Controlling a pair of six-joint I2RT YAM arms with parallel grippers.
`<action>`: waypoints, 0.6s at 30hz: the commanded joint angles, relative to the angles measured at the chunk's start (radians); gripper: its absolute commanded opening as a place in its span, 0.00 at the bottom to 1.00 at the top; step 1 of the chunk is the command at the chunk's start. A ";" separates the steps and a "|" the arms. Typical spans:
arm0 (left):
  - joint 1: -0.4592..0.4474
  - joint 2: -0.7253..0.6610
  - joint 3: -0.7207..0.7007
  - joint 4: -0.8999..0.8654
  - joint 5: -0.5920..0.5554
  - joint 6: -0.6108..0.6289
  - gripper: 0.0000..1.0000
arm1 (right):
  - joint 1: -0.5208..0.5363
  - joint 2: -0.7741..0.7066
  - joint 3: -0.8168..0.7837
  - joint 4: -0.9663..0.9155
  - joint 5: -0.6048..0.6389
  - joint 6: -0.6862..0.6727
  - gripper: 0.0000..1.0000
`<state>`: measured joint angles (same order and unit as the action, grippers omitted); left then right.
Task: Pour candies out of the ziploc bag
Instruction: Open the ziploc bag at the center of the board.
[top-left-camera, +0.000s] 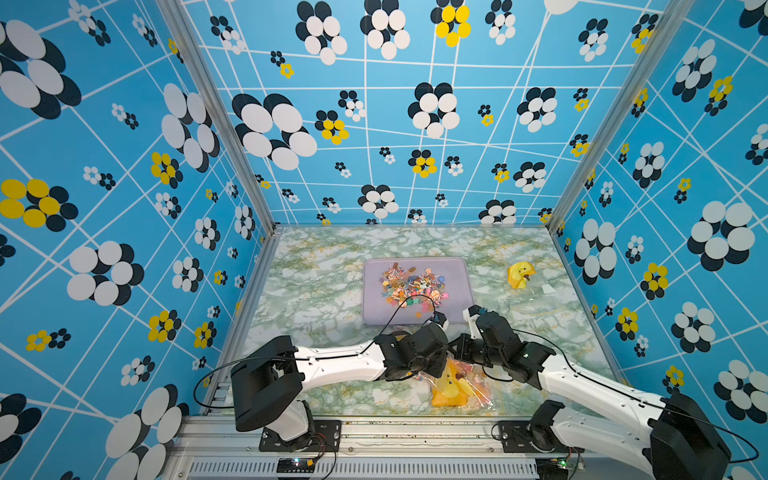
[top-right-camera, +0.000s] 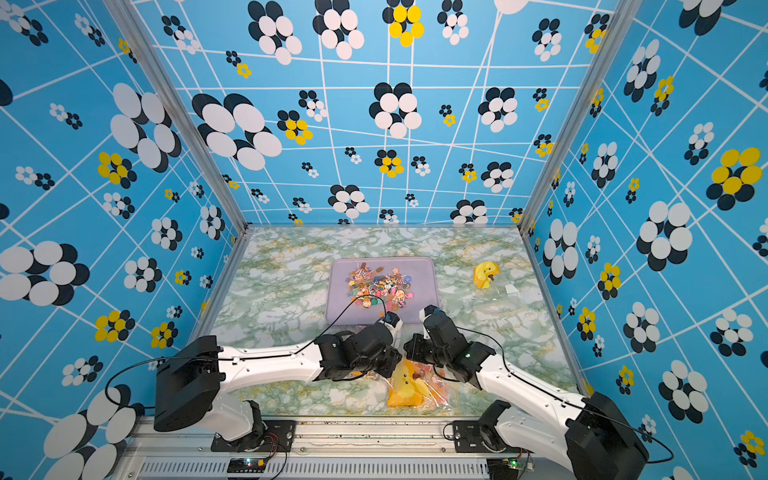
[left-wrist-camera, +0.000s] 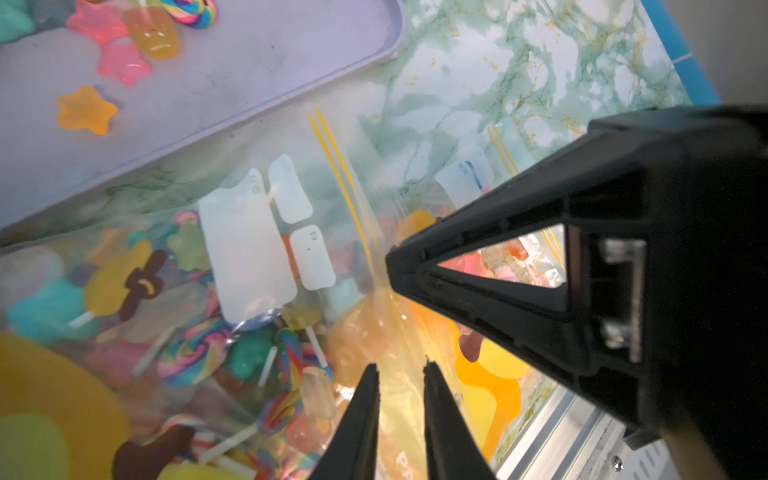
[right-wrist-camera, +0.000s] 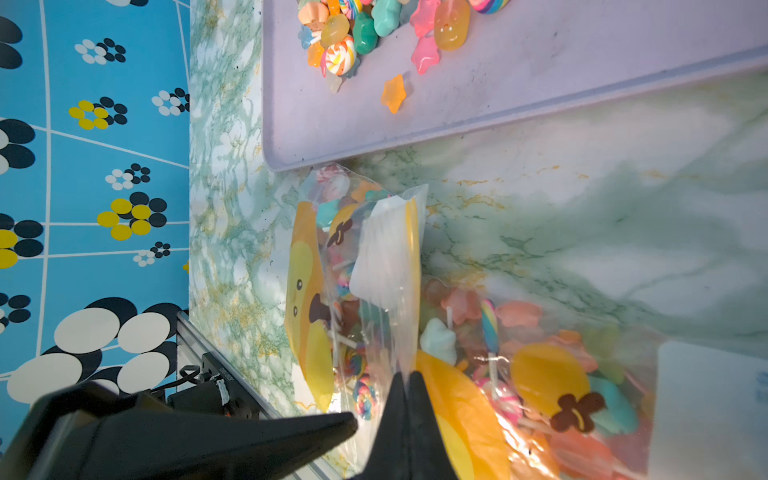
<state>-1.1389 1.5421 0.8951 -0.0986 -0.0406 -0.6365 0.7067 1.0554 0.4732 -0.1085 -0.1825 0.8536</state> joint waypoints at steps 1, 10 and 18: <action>0.008 -0.011 -0.020 0.035 -0.010 -0.022 0.23 | 0.005 -0.009 0.028 -0.010 0.002 -0.008 0.00; 0.007 0.038 -0.005 0.099 0.041 -0.045 0.23 | 0.005 -0.016 0.034 -0.019 0.000 -0.008 0.00; 0.006 0.059 0.007 0.085 0.032 -0.046 0.23 | 0.005 -0.014 0.048 -0.023 -0.005 -0.013 0.00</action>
<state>-1.1362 1.5864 0.8871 -0.0135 -0.0109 -0.6731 0.7067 1.0554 0.4854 -0.1230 -0.1867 0.8532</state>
